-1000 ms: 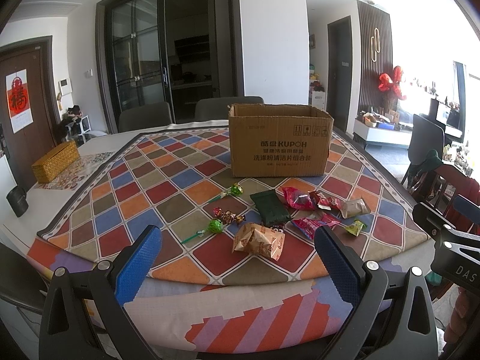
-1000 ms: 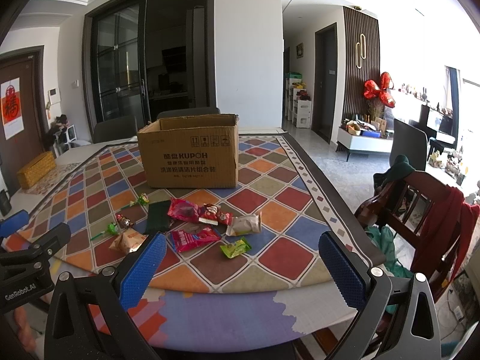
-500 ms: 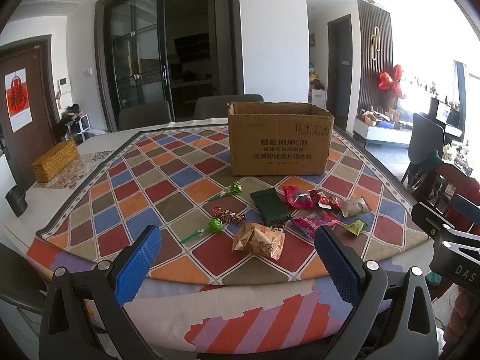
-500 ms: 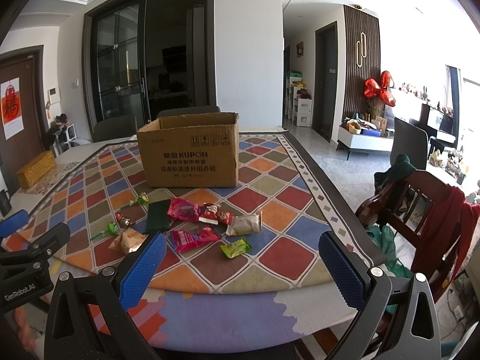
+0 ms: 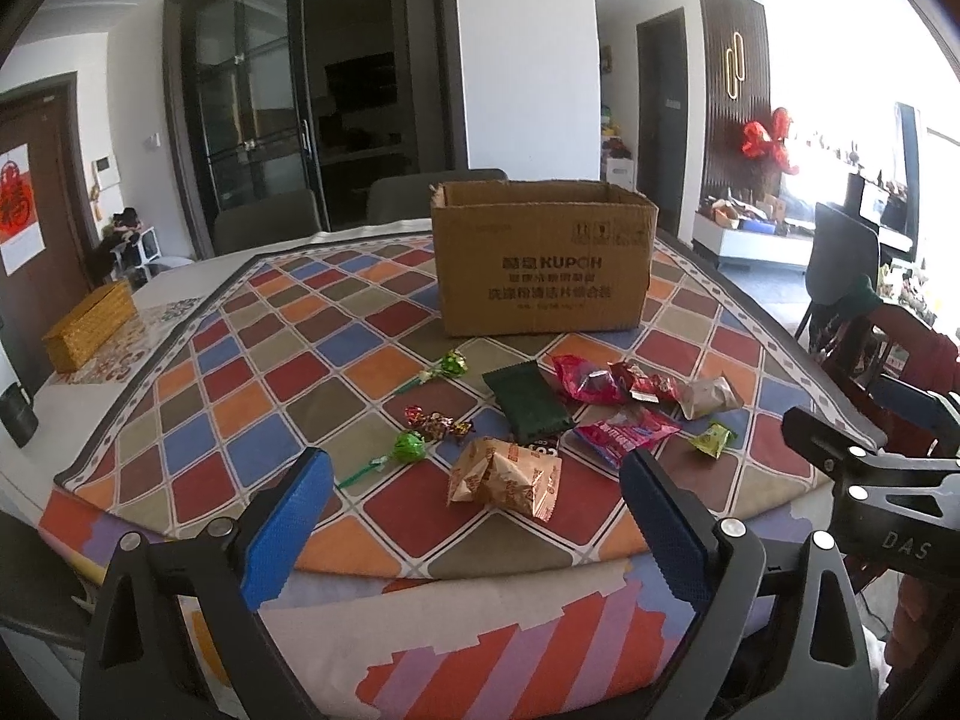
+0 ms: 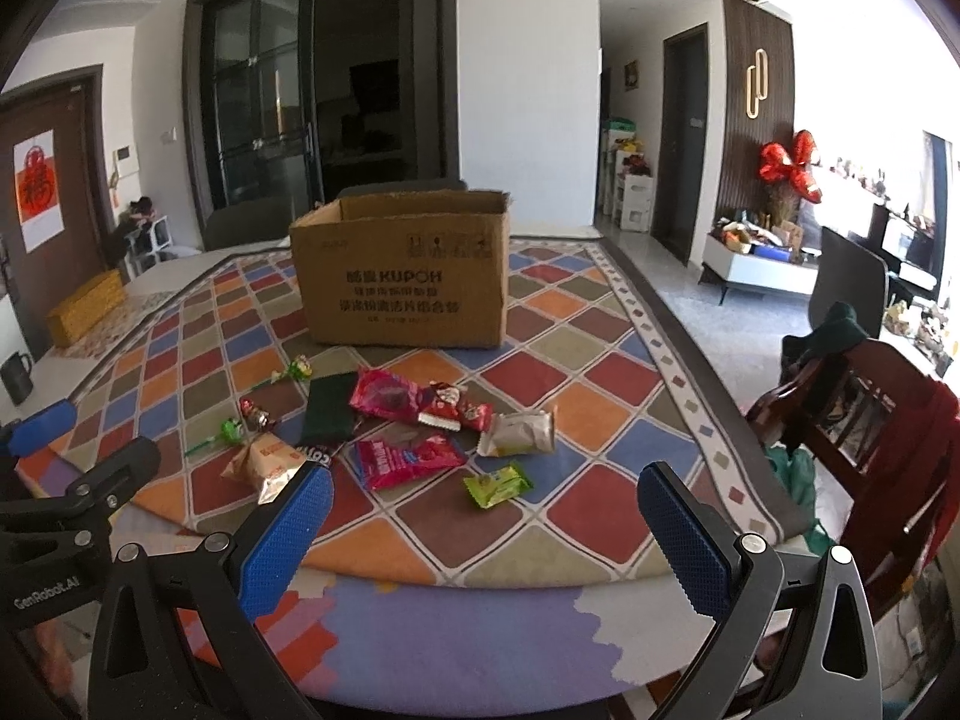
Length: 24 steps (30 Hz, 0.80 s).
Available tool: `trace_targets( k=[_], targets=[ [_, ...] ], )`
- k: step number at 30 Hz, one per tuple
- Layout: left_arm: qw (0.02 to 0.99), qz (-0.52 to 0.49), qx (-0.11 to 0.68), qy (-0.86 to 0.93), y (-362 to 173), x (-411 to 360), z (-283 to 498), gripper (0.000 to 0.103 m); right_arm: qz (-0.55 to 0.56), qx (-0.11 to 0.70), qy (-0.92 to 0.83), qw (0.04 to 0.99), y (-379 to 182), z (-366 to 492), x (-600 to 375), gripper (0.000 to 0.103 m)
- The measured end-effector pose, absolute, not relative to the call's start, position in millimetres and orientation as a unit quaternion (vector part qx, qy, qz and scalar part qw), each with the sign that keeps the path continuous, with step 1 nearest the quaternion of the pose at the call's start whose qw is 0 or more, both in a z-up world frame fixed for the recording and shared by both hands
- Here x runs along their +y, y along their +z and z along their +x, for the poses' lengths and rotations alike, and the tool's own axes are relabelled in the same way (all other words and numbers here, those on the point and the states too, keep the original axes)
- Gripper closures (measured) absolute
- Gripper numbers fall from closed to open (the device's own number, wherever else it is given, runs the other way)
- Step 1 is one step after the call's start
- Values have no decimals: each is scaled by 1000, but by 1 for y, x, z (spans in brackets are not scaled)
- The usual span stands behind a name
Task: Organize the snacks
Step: 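Grasp the tan biscuit packet with the left tool while the right tool grasps the yellow-green packet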
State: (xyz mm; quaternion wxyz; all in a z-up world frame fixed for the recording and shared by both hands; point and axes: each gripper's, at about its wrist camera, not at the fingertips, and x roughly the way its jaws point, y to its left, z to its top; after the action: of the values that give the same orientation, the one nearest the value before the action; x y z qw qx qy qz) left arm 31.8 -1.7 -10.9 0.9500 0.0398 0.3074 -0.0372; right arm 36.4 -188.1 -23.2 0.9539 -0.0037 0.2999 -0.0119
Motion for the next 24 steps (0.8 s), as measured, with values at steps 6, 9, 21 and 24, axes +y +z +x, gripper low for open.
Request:
trace_targets(
  k=[6, 9, 21, 24],
  targets=[
    [946, 44, 318, -46, -23, -7, 55, 8, -8, 324, -7, 946, -35, 62, -190, 1],
    [942, 42, 327, -54, -29, -10, 66, 11, -15, 332, -7, 943, -41, 76, -190, 1],
    [913, 24, 401, -67, -69, -10, 109, 19, -5, 404, 9, 915, -81, 124, -191, 18],
    [906, 18, 417, -70, -77, -9, 117, 20, -3, 421, 10, 907, -90, 130, -191, 21]
  ],
)
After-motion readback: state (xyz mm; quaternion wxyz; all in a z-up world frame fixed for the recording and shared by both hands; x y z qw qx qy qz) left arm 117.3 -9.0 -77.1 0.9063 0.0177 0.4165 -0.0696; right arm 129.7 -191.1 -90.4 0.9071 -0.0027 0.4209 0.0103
